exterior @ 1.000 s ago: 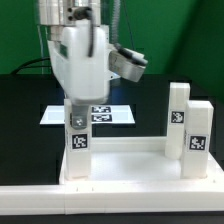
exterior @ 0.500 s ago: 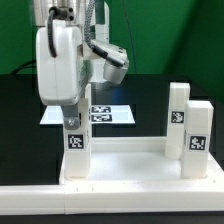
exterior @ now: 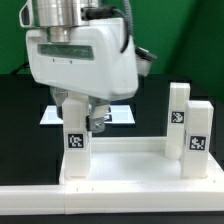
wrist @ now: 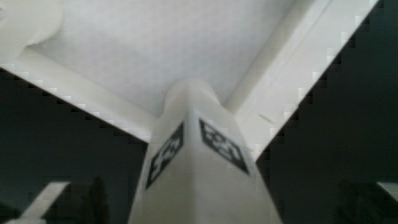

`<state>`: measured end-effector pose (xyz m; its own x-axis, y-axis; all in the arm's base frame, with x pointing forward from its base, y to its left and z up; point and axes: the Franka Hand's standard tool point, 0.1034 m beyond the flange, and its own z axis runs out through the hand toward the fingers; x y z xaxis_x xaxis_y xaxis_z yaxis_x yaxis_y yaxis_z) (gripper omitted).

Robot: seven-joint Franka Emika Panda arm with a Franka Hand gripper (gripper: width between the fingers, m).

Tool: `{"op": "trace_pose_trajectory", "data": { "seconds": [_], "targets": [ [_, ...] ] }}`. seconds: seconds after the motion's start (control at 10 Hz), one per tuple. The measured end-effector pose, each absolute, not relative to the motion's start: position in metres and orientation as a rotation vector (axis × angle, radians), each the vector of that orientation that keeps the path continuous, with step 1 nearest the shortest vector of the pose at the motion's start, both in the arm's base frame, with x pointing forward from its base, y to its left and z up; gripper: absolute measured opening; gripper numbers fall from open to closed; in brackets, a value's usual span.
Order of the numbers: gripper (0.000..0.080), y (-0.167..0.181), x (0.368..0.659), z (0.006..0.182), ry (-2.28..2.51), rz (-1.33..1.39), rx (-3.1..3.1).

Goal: Assemble desk

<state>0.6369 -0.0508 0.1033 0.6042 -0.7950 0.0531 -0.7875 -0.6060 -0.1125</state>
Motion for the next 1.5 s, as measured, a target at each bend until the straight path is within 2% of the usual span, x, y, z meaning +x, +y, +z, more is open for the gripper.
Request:
{"op": "trace_pose_trajectory", "data": {
  "seconds": [0.4, 0.6, 0.8, 1.0, 1.1, 1.3, 1.5],
  "targets": [
    [0.0649, -0.0536, 0.6366, 0.1036, 0.923, -0.165, -2.942],
    [0.0649, -0.0573, 0.6374, 0.1088, 0.259, -0.111, -3.111],
    [0.0649, -0.0571, 0.6378, 0.1081, 0.400, -0.117, -3.090],
    [0.0375, -0.0572, 0.6379, 0.1081, 0.403, -0.117, -3.090],
    [0.0288, -0.0567, 0.6379, 0.1081, 0.558, -0.115, -3.060],
    [0.0288, -0.0568, 0.6379, 0.1081, 0.709, -0.113, -3.025],
    [0.0288, -0.0552, 0.6379, 0.1072, 1.090, -0.103, -2.919]
  ]
}}
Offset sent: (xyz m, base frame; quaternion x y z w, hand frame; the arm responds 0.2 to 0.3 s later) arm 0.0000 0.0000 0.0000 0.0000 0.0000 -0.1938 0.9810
